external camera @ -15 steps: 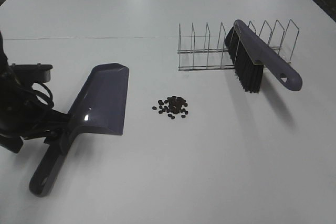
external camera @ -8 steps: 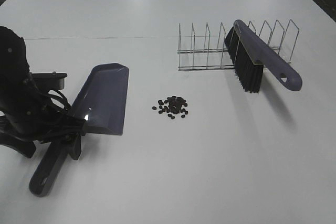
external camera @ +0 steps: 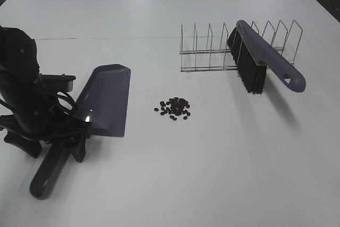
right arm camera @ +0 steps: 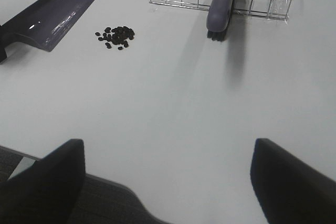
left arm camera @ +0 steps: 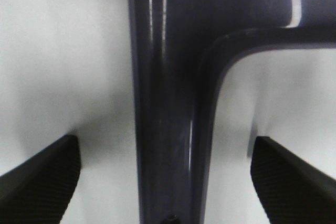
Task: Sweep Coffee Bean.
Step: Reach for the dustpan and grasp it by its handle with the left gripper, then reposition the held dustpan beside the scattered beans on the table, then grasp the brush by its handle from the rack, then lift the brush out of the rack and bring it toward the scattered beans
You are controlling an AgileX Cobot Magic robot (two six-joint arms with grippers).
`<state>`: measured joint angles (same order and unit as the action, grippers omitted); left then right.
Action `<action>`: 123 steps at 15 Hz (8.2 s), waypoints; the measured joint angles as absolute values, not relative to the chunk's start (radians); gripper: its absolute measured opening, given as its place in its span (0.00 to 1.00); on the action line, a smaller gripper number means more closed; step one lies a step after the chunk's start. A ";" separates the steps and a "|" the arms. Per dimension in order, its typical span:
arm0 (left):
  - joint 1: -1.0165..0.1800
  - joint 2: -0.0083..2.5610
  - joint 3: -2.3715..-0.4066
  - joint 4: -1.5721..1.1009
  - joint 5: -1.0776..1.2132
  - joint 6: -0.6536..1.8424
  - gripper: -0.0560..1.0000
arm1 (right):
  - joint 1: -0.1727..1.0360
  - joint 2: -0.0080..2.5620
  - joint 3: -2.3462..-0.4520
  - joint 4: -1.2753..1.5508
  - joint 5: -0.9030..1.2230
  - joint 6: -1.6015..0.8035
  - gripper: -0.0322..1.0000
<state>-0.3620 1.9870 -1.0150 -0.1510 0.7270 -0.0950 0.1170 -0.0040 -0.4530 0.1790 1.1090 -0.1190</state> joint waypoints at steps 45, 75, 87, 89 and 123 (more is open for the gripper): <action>-0.277 1.677 -1.008 -0.077 0.952 -0.082 0.36 | 0.117 -0.004 -0.453 0.179 1.109 -0.119 0.76; -0.243 1.677 -1.008 -0.044 0.960 -0.045 0.36 | 0.117 1.423 -1.283 0.093 1.124 -0.078 0.74; -0.243 1.677 -1.008 -0.070 0.963 -0.045 0.36 | 0.117 2.117 -1.831 0.093 1.099 -0.104 0.74; -0.243 1.677 -1.008 -0.070 0.963 -0.045 0.36 | 0.117 2.178 -1.890 0.093 1.097 -0.104 0.73; -0.243 1.676 -0.884 -0.032 0.983 -0.022 0.36 | 0.115 1.673 -1.380 -0.046 1.113 0.000 0.33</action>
